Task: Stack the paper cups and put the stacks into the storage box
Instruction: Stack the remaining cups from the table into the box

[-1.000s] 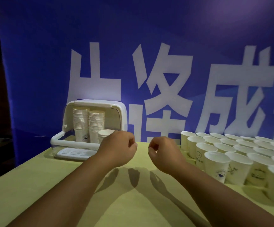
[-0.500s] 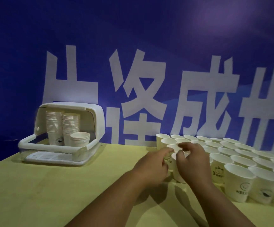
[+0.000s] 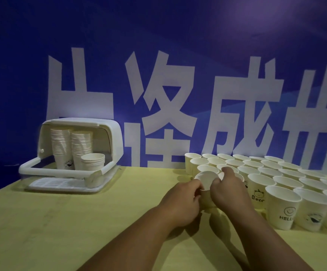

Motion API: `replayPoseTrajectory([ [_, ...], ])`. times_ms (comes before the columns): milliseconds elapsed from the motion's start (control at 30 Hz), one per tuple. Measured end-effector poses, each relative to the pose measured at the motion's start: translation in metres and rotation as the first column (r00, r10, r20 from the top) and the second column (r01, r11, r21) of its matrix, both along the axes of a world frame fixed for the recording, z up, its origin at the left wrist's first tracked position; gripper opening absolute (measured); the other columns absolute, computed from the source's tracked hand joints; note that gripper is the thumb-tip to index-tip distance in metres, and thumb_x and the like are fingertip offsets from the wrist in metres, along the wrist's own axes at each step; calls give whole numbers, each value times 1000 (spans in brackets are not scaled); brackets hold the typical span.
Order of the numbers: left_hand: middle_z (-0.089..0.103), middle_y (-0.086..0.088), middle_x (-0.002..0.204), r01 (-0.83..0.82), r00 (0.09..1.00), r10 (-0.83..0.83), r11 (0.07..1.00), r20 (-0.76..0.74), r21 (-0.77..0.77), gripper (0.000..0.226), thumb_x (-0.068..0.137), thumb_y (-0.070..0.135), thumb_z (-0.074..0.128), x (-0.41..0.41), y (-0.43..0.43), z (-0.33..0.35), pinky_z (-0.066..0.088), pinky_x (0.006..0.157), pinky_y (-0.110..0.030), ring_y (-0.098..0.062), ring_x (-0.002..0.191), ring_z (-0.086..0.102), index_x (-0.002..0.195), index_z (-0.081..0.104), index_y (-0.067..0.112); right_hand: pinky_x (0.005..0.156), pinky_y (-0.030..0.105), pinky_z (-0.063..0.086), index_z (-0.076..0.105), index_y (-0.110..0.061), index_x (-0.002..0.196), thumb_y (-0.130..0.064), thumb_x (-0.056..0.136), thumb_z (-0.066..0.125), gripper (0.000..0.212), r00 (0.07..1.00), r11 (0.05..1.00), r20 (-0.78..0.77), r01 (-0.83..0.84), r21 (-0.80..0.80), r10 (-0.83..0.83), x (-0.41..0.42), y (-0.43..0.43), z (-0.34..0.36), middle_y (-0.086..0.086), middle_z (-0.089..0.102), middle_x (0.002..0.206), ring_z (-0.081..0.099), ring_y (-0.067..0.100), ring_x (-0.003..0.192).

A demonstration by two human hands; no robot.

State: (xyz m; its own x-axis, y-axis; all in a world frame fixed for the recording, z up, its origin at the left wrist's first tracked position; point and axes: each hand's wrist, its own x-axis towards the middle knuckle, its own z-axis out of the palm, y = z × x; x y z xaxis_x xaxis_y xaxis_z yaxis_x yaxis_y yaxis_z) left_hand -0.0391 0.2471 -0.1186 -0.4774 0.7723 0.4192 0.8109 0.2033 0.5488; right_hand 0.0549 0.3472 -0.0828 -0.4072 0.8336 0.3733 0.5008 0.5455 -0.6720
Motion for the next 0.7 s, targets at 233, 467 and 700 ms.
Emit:
replayPoseTrajectory([
  [233,58,18,91,-142,983,161,970,-87,196,10,104,41,51,-16,-24,11,59,71,-27,-7,81,60,94,50,38,69,29,48,54,-20,131,-29,98,54,34,979,991,-189,-51,123,74,-1,-21,8,6,66,120,62,19,100],
  [467,53,11,77,-197,920,304,904,-247,379,32,100,54,28,-60,-79,53,37,51,-25,-5,65,52,85,43,31,65,21,44,71,-23,109,-23,90,69,20,980,947,-114,-120,299,161,-19,-46,35,-8,68,91,58,5,74],
  [700,53,4,72,-342,813,528,774,-244,534,27,99,43,36,-140,-152,71,28,54,-32,-25,64,49,83,47,24,55,18,38,72,-26,104,-26,90,68,15,948,907,-143,-216,360,283,-71,-67,62,-14,54,80,49,5,64],
])
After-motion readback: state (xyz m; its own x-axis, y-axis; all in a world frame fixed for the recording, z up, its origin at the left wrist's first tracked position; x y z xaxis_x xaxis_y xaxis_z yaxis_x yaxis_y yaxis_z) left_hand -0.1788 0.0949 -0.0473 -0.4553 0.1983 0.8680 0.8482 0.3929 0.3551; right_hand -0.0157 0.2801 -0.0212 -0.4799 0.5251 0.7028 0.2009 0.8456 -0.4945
